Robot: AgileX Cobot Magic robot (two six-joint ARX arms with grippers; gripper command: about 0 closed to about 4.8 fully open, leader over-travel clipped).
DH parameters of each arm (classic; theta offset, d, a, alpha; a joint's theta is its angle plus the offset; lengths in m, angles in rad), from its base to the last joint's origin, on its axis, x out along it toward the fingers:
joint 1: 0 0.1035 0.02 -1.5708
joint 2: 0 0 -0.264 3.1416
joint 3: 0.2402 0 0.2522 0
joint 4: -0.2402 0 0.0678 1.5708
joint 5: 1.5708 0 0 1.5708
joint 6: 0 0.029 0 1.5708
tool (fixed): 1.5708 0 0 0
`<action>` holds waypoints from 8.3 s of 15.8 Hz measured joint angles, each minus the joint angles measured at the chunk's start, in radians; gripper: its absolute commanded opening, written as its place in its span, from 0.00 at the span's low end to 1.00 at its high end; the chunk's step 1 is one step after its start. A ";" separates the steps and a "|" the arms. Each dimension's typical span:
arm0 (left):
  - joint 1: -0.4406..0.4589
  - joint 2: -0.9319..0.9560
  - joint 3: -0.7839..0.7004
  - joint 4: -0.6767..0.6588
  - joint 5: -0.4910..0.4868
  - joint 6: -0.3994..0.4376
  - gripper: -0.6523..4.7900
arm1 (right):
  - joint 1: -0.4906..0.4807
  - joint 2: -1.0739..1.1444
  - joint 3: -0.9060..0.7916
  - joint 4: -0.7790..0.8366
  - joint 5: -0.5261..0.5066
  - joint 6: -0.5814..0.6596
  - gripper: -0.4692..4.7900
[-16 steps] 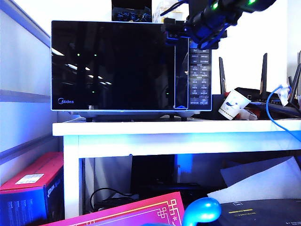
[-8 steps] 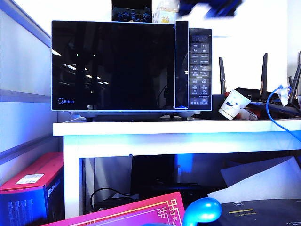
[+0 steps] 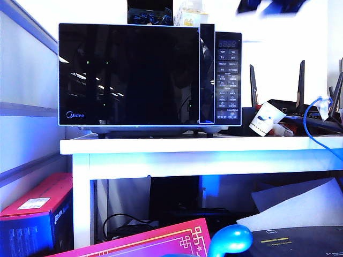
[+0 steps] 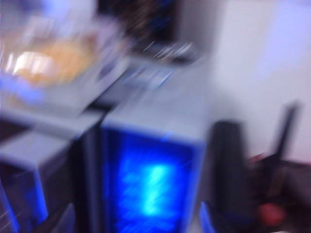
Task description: Open the microwave door, place the box of snacks from the top of the microwave inside, then close the microwave door.
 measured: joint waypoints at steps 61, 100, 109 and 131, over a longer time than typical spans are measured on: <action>0.000 0.001 0.000 -0.037 0.000 0.000 0.11 | -0.002 0.124 0.005 0.097 -0.988 0.359 0.76; 0.000 0.023 0.000 -0.082 -0.088 0.024 0.11 | 0.521 0.117 0.013 0.267 -1.067 0.629 0.72; 0.000 0.166 0.000 -0.112 -0.090 0.086 0.11 | 0.566 0.116 0.013 0.284 -1.048 0.629 0.72; 0.001 0.236 -0.001 0.092 0.062 0.090 0.11 | 0.236 0.125 0.180 0.304 0.164 0.151 1.00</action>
